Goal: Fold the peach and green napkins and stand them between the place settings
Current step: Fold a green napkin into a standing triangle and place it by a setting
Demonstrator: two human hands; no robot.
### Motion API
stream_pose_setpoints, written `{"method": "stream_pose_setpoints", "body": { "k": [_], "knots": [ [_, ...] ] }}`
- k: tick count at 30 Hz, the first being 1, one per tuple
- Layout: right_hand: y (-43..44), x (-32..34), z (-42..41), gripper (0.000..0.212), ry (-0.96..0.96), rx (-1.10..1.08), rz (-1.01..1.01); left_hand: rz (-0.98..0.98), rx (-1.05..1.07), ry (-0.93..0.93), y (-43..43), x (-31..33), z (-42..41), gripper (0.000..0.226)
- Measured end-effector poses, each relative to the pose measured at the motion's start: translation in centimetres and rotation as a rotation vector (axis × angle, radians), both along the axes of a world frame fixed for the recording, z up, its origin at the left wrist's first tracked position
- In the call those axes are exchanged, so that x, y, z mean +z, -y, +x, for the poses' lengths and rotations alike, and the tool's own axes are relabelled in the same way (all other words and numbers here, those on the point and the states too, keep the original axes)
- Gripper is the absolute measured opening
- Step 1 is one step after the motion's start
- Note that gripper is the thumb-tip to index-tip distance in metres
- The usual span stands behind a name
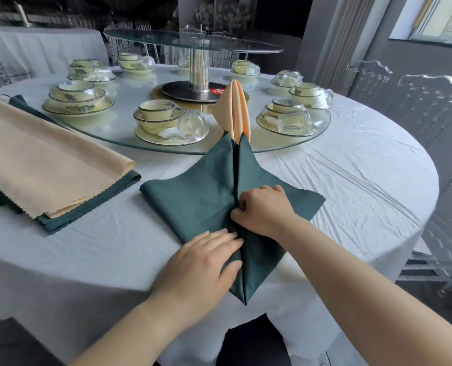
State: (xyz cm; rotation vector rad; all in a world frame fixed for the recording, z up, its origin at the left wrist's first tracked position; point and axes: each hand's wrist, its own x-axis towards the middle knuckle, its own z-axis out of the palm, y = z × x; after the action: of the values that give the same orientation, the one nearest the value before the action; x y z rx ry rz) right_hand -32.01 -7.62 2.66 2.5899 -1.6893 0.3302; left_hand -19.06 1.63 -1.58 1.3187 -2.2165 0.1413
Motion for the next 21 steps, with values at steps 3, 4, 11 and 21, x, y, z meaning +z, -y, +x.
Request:
{"method": "stream_pose_setpoints", "body": {
  "k": [3, 4, 11, 21],
  "knots": [
    [0.0, -0.1, 0.5, 0.030, 0.016, 0.006, -0.004, -0.019, -0.007, -0.045, 0.0, -0.1, 0.0, 0.043],
    [0.0, -0.3, 0.6, 0.032, 0.033, 0.006, -0.011, -0.017, -0.010, -0.073, 0.0, -0.2, 0.1, 0.051],
    [-0.4, -0.2, -0.7, 0.022, 0.175, 0.115, 0.039, -0.095, -0.067, -0.018, -0.4, -0.5, 0.0, 0.065],
    [-3.0, -2.1, -5.3, 0.065, 0.138, 0.376, 0.070, -0.089, -0.046, 0.008, 0.0, -0.4, -0.3, 0.045]
  ]
}}
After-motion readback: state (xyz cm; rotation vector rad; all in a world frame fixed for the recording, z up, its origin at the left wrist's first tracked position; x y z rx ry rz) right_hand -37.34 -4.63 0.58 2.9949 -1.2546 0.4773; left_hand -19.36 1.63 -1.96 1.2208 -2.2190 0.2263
